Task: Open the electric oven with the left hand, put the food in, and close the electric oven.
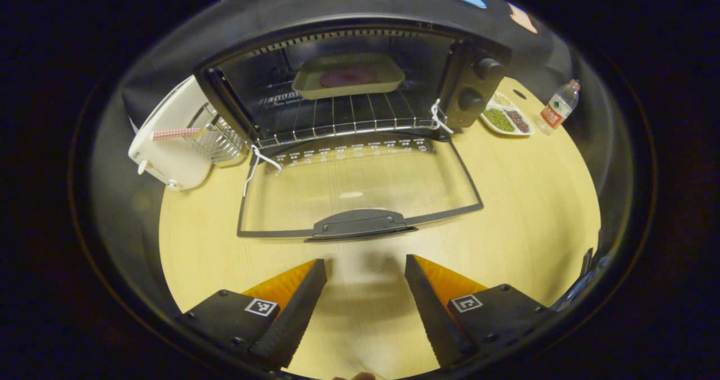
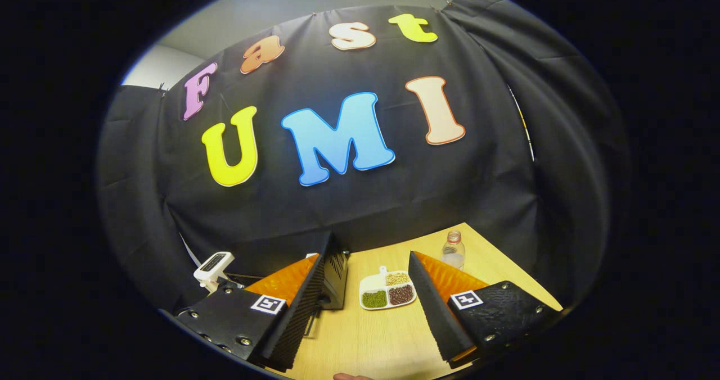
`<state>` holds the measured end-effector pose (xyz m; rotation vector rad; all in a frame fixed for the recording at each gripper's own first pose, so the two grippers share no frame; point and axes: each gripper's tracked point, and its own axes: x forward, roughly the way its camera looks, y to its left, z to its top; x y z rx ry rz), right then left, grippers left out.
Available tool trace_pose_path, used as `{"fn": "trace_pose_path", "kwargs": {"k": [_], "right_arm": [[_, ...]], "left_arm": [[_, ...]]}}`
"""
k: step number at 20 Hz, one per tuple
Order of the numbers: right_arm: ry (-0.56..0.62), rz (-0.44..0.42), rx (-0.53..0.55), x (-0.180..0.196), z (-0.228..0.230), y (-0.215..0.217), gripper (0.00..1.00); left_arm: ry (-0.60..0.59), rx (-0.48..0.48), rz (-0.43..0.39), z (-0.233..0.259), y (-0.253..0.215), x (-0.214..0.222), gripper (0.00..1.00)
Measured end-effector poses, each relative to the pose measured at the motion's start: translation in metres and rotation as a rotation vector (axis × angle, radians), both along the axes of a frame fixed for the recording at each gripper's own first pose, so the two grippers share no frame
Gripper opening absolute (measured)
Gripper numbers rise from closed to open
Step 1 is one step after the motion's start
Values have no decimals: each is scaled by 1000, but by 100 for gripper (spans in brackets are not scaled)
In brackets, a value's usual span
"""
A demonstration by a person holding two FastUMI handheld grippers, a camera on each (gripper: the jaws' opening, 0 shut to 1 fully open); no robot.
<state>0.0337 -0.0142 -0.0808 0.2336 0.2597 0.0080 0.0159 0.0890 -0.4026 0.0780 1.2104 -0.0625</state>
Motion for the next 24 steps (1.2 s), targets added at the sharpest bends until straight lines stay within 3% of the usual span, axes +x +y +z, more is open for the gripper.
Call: {"fn": "trace_pose_path", "kwargs": {"k": [1, 2, 4, 11, 12, 15, 16, 17, 21, 22, 24], "right_arm": [[1, -7, -3, 0, 0, -3, 91], [3, -14, -2, 1, -1, -5, 92], [9, -20, 10, 1, -2, -8, 91], [36, -24, 30, 3, -10, -7, 92], [41, -18, 33, 2, -12, -4, 92], [44, -1, 37, 1, -11, 2, 92], [40, 5, 38, 1, -11, 4, 92], [38, 12, 37, 1, -10, 7, 92], [35, 38, 53, 0, -6, 19, 91], [33, 42, 62, -1, -4, 22, 91], [30, 48, 58, -3, -3, 25, 91]], "left_arm": [[27, -24, 21, -6, -2, 1, 92], [38, -30, 35, -11, -1, 3, 100], [52, -17, 29, -19, 4, 9, 96], [80, -12, 59, -29, 8, 19, 100], [82, -12, 62, -28, 7, 18, 96], [54, -3, 62, -17, 7, 18, 96], [41, 0, 58, -11, 7, 17, 92], [27, -1, 56, -6, 7, 16, 96], [-20, 1, 56, 12, 6, 15, 96], [-29, 4, 54, 16, 6, 15, 92], [-47, 8, 51, 22, 6, 16, 96]]}}
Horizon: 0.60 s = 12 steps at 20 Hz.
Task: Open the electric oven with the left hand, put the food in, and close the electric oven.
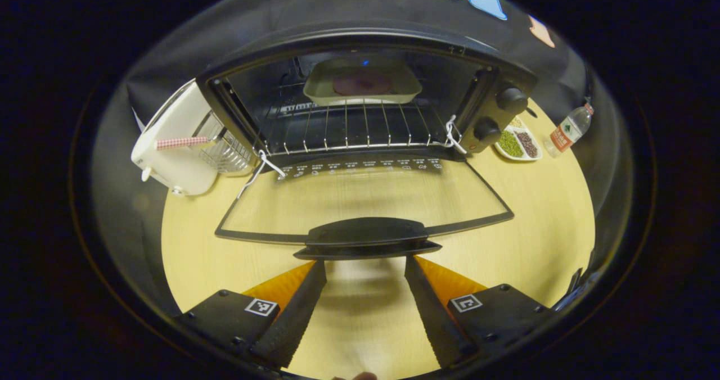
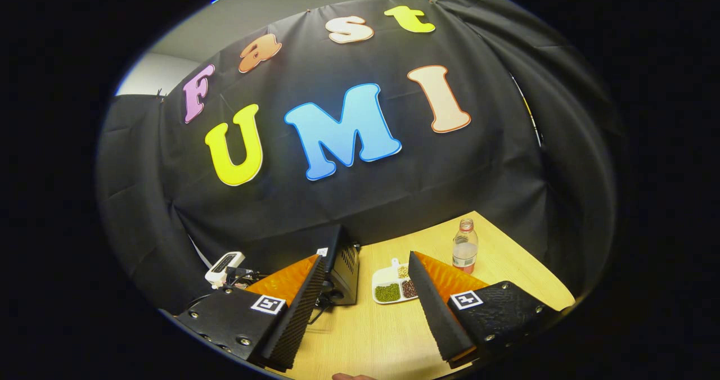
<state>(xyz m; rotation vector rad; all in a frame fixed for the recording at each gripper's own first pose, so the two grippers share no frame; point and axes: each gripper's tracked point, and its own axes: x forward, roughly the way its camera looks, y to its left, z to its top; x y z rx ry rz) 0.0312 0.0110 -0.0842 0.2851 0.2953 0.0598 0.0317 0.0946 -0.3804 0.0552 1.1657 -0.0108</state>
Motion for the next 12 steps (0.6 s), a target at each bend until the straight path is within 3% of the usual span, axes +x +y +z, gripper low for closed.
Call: {"fn": "trace_pose_path", "kwargs": {"k": [2, 4, 12], "right_arm": [[-5, 8, -12, -1, 0, 3, 91], [0, 14, -12, -3, 0, 5, 91], [14, 4, -19, -6, -4, 4, 91]], "left_arm": [[-13, -10, -4, 3, -2, 2, 100], [-17, -7, -5, 4, -1, 4, 96], [-126, 48, -33, 26, 4, 28, 100]]}}
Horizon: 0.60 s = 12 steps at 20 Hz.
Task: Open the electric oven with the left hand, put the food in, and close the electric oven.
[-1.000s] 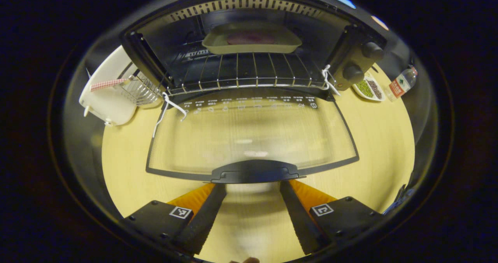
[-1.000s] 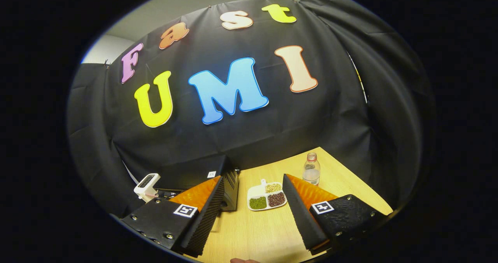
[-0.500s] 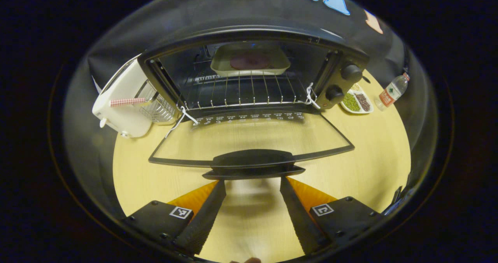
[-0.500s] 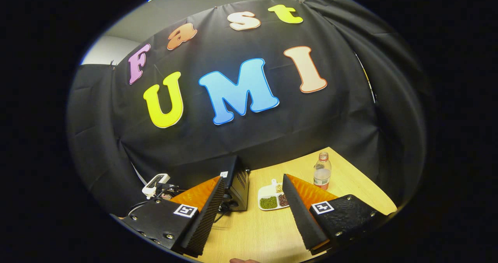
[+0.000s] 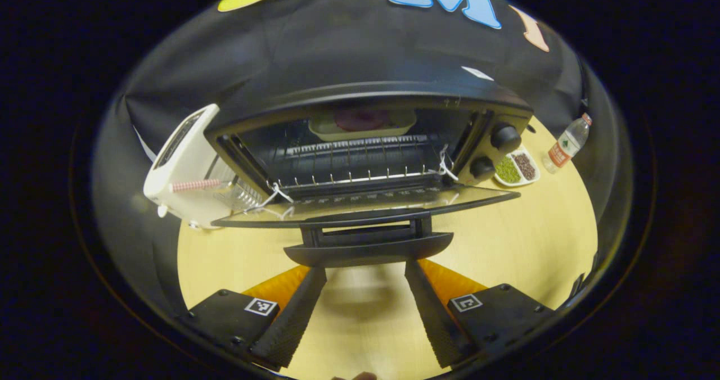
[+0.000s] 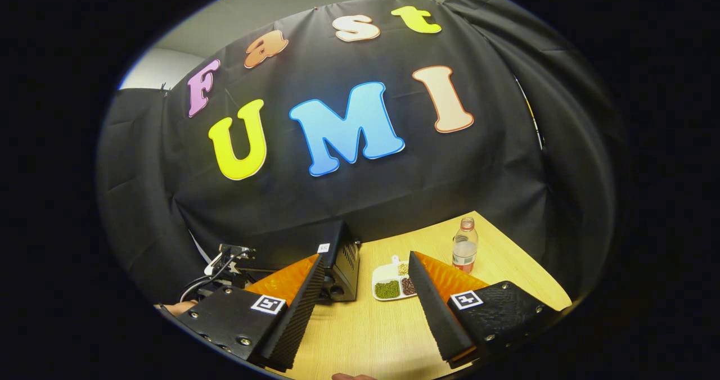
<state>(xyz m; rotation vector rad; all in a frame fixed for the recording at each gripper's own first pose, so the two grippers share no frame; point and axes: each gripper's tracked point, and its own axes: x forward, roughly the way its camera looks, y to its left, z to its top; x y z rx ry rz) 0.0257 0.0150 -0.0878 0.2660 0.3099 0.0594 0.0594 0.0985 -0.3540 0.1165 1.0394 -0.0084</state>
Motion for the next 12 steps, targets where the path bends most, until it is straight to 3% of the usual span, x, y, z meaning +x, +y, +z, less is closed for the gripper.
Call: {"fn": "trace_pose_path", "kwargs": {"k": [5, 6, 7, 8, 9, 10, 11, 12], "right_arm": [[-2, 3, -27, 0, 1, 0, 92], [-4, 5, -36, 1, 2, 0, 91], [-6, 6, -44, 1, 2, 1, 91], [-12, 13, -50, 1, 6, 3, 91], [-22, 15, -59, 1, 10, 5, 91], [-33, 13, -70, 3, 15, 4, 91], [-50, 8, -85, 3, 21, 4, 91], [-65, 5, -96, 3, 26, 5, 91]], "left_arm": [[-69, 2, -16, 24, -5, 6, 100], [-98, -4, -20, 33, -8, 9, 96], [-137, -9, -26, 46, -12, 9, 100], [-197, -6, -32, 62, -16, 9, 96], [-277, 8, -39, 82, -20, 12, 100], [-364, 9, -53, 105, -26, 11, 92], [-448, 0, -69, 131, -37, 8, 100], [-534, -11, -85, 159, -47, 2, 100]]}}
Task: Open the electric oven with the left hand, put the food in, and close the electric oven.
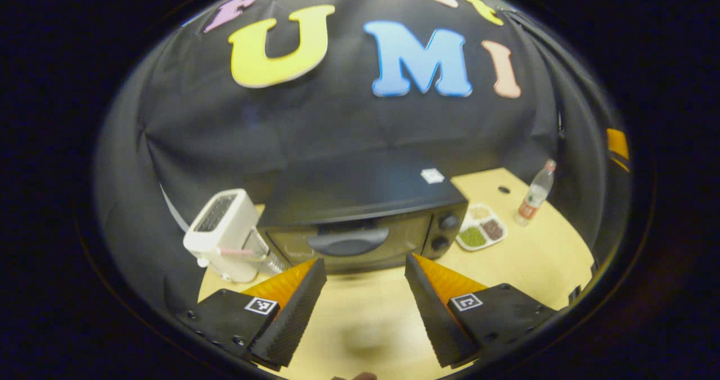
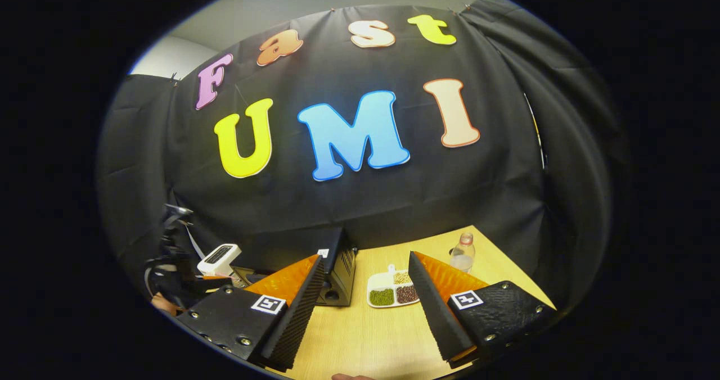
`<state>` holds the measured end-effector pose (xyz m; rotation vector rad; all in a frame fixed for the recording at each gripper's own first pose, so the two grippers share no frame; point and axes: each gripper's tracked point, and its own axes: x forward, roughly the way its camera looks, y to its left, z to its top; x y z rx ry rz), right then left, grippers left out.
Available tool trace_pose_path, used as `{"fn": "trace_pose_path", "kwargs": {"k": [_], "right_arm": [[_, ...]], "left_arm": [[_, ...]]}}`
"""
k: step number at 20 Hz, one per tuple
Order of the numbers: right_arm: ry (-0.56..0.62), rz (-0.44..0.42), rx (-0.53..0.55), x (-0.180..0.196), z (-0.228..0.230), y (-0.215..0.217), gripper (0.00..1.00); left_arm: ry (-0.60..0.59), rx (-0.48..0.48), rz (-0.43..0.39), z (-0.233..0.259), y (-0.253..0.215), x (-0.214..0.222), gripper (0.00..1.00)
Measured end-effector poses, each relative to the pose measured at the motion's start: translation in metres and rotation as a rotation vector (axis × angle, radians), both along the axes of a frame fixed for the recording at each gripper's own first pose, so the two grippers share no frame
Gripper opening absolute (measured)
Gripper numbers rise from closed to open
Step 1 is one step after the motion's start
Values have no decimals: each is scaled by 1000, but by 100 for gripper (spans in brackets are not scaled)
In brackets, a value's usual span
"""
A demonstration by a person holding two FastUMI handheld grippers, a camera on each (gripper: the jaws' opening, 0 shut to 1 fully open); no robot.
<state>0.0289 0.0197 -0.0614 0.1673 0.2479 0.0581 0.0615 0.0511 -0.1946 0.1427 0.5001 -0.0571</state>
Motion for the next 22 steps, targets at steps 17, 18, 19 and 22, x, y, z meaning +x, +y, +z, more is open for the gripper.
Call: {"fn": "trace_pose_path", "kwargs": {"k": [17, 18, 19, 22], "right_arm": [[-166, -15, -60, -28, 78, 36, 91], [-163, -21, -58, -30, 78, 37, 91], [-165, -25, -58, -32, 79, 38, 91], [-168, -42, -77, -42, 79, 38, 91]], "left_arm": [[-518, -140, 45, 223, -6, -84, 96], [-519, -136, 38, 223, -5, -88, 97], [-520, -127, 32, 223, -4, -90, 99], [-530, -126, 18, 217, 1, -96, 95]]}}
